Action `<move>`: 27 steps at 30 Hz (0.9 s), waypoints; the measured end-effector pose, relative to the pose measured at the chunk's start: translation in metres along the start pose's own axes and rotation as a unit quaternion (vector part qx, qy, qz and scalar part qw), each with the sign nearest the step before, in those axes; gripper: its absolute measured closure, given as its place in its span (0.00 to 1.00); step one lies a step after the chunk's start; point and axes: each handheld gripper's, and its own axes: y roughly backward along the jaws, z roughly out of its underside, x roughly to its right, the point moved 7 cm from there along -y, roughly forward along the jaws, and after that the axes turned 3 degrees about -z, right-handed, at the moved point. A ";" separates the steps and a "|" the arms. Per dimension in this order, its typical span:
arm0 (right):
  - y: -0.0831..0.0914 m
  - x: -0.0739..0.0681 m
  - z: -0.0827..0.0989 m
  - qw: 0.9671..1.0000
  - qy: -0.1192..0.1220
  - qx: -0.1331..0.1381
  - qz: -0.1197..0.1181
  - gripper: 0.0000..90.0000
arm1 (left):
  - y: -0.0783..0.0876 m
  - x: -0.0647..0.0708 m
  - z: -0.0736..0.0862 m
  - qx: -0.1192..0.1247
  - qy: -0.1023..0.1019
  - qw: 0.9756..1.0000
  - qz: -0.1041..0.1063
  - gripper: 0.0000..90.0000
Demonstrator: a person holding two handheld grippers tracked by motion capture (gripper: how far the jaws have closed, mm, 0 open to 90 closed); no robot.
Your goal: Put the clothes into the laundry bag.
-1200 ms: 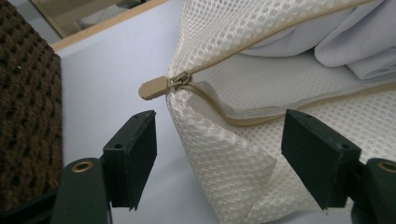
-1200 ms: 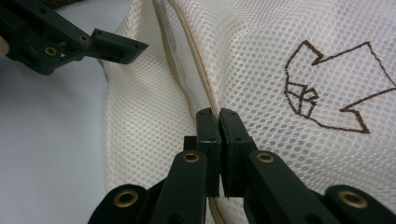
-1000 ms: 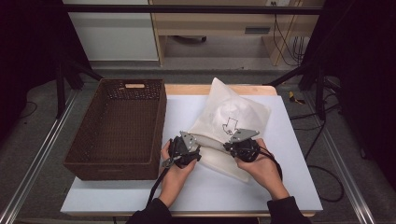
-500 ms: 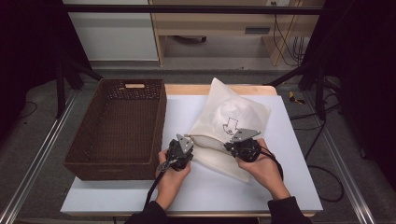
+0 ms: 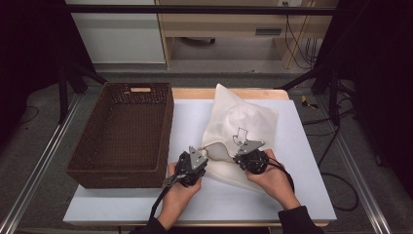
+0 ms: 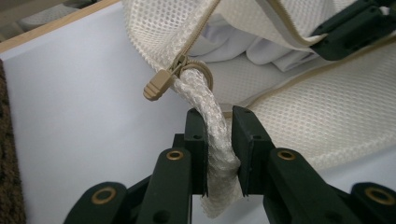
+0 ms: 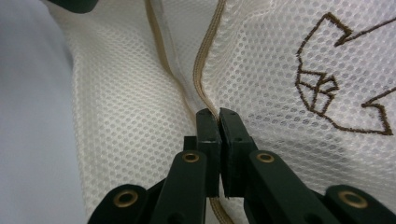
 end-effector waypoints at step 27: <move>0.009 -0.022 0.013 1.000 0.028 -0.008 -0.003 0.98 | 0.038 0.041 0.025 -0.015 -0.028 0.997 0.069 0.86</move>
